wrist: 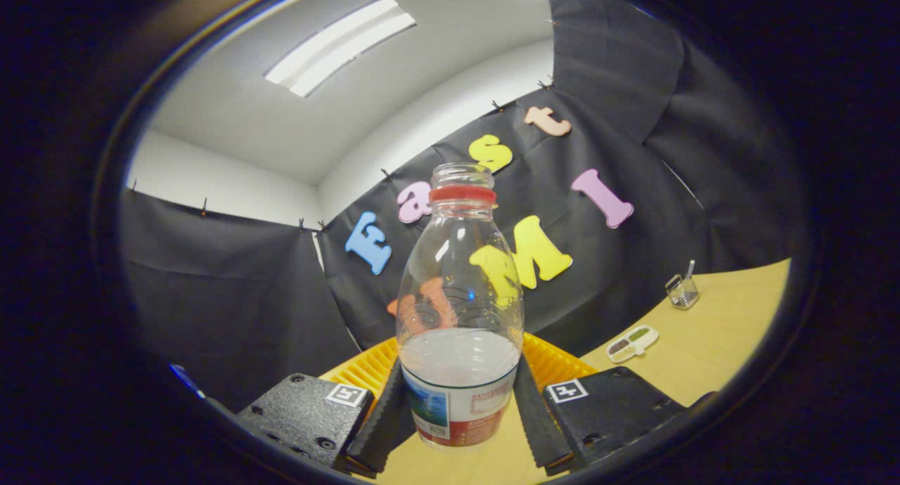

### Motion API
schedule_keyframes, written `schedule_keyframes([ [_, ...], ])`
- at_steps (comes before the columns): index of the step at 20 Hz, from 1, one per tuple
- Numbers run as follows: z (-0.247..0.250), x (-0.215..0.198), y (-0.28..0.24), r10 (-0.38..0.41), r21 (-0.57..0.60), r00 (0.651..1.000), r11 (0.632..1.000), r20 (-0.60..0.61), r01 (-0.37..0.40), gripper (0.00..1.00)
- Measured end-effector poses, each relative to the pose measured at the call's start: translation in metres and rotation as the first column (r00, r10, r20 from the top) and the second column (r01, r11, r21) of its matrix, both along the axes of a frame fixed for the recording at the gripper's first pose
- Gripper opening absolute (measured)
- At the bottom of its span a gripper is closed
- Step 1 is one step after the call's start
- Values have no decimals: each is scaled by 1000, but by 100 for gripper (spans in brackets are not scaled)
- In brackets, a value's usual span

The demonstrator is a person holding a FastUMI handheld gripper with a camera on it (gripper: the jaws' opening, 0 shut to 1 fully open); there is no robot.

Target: Take the bottle from table, then pour the juice into the cup, finally place the bottle on the coaster

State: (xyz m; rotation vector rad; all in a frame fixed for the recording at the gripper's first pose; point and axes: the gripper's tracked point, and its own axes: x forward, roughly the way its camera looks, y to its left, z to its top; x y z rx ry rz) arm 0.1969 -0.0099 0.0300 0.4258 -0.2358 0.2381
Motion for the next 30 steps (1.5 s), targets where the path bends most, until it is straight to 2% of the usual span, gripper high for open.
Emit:
schedule_keyframes([
  [5, -25, 19, 3, -101, -226, 995, 970, -26, 92, 78],
  [13, -83, 63, -1, -223, -338, 973, 922, -61, 190, 78],
  [26, -235, 117, -17, -373, -503, 912, 829, -171, 245, 79],
  [30, -260, 132, -9, -363, -527, 913, 821, -186, 219, 79],
])
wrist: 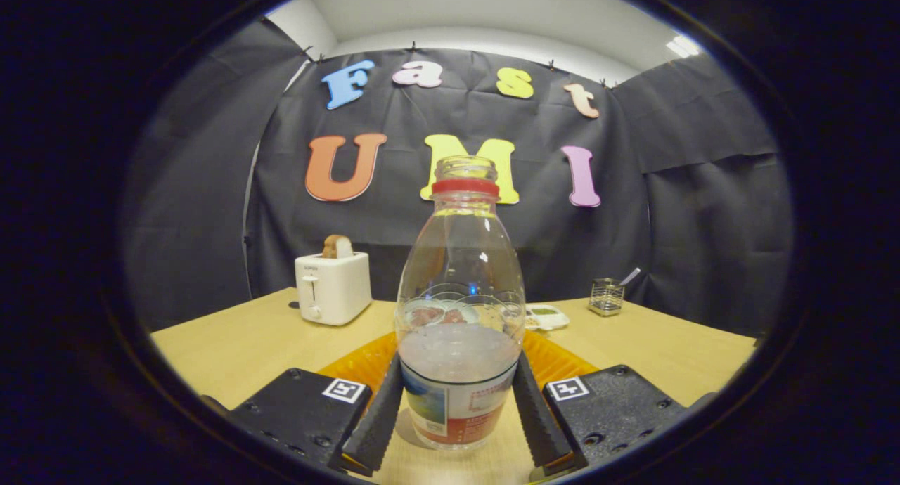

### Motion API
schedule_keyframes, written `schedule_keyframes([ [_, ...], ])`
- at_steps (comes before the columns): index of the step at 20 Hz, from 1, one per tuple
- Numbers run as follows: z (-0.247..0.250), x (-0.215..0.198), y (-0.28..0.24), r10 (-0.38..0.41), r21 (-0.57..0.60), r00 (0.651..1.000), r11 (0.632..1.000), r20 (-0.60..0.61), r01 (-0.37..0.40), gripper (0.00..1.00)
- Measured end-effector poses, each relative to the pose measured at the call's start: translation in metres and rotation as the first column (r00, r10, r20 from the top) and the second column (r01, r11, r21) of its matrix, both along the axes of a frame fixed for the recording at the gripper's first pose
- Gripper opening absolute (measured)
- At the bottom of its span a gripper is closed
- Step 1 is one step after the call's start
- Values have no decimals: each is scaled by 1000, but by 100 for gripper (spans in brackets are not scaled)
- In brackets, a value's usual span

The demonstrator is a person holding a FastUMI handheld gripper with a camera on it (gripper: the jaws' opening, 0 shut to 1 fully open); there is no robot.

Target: Take the bottle from table, then pour the juice into the cup, finally place the bottle on the coaster

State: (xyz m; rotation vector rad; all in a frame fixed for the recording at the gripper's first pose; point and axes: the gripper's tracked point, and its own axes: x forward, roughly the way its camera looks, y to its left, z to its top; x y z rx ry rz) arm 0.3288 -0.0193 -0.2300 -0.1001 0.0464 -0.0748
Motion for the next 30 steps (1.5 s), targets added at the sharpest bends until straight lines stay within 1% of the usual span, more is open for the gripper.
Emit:
schedule_keyframes([
  [3, -5, 8, -4, 3, -2, 1000, 1000, 5, -3, 80],
  [7, -21, 18, -4, 18, 40, 1000, 999, -19, -17, 80],
  [10, -32, 22, -6, 16, 36, 999, 999, -34, -15, 80],
  [13, -35, 20, 0, 44, 29, 999, 999, -30, -43, 84],
  [15, -32, 18, -2, 47, 26, 999, 999, -26, -46, 93],
  [16, -28, 17, -3, 50, 25, 999, 998, -22, -49, 97],
  [17, -25, 15, -2, 55, 24, 998, 998, -17, -55, 100],
  [22, 4, -1, -2, 70, 28, 998, 997, 9, -70, 100],
  [26, 45, -24, -5, 74, 24, 996, 997, 51, -75, 100],
  [30, 87, -49, -5, 97, 29, 994, 995, 54, -99, 100],
])
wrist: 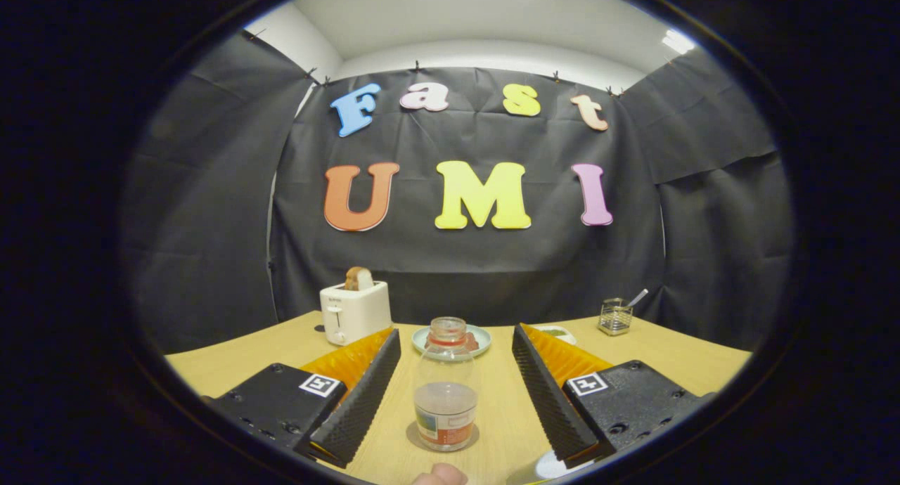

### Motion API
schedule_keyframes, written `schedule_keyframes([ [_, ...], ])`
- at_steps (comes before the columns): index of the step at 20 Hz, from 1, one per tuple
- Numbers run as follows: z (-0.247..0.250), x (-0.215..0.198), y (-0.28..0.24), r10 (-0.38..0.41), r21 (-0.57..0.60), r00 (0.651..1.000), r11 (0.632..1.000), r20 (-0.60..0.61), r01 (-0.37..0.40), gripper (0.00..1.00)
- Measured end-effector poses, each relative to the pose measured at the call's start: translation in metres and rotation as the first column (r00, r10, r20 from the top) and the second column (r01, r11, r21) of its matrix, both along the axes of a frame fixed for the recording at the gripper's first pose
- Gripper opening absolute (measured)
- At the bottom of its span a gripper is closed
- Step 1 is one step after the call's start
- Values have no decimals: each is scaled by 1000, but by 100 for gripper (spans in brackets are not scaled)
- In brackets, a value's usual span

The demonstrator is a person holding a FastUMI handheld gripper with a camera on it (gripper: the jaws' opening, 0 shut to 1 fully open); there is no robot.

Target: Take the bottle from table, then pour the juice into the cup, finally place the bottle on the coaster

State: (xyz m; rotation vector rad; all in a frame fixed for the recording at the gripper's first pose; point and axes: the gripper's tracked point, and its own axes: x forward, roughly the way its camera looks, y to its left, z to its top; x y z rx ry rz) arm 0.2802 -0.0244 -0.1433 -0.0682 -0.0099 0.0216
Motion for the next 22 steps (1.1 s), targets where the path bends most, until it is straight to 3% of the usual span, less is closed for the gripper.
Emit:
schedule_keyframes([
  [7, 79, -48, -5, 53, 56, 998, 997, -14, -53, 100],
  [22, 191, -149, -29, -62, -9, 995, 998, -73, 62, 100],
])
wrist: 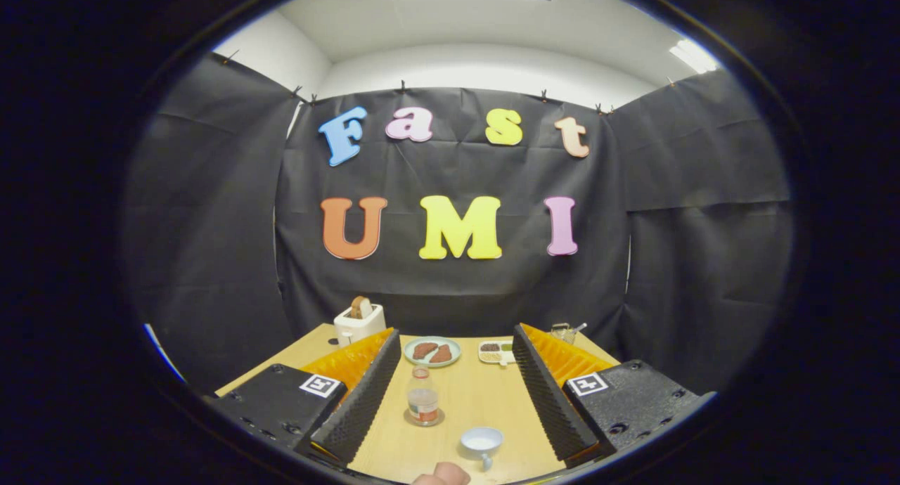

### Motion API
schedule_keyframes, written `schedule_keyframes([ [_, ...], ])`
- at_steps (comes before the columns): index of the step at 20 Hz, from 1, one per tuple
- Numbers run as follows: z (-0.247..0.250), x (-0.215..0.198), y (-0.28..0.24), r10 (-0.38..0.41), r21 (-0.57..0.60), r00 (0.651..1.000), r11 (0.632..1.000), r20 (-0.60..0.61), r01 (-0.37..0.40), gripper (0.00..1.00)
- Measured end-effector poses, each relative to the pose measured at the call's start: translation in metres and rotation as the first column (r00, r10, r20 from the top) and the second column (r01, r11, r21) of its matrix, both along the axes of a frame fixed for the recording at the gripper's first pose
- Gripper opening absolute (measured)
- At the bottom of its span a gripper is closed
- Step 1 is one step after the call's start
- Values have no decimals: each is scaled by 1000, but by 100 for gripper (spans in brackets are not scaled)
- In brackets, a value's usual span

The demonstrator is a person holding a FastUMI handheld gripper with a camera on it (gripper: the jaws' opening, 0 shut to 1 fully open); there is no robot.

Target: Take the bottle from table, then pour the juice into the cup, finally place the bottle on the coaster

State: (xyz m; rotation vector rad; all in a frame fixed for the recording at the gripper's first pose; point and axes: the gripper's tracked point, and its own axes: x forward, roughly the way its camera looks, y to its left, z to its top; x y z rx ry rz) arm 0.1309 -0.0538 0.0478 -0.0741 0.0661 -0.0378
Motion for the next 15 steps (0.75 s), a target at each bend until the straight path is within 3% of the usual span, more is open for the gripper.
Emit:
schedule_keyframes([
  [15, 19, -52, 13, -9, -8, 1000, 1000, 28, 9, 100],
])
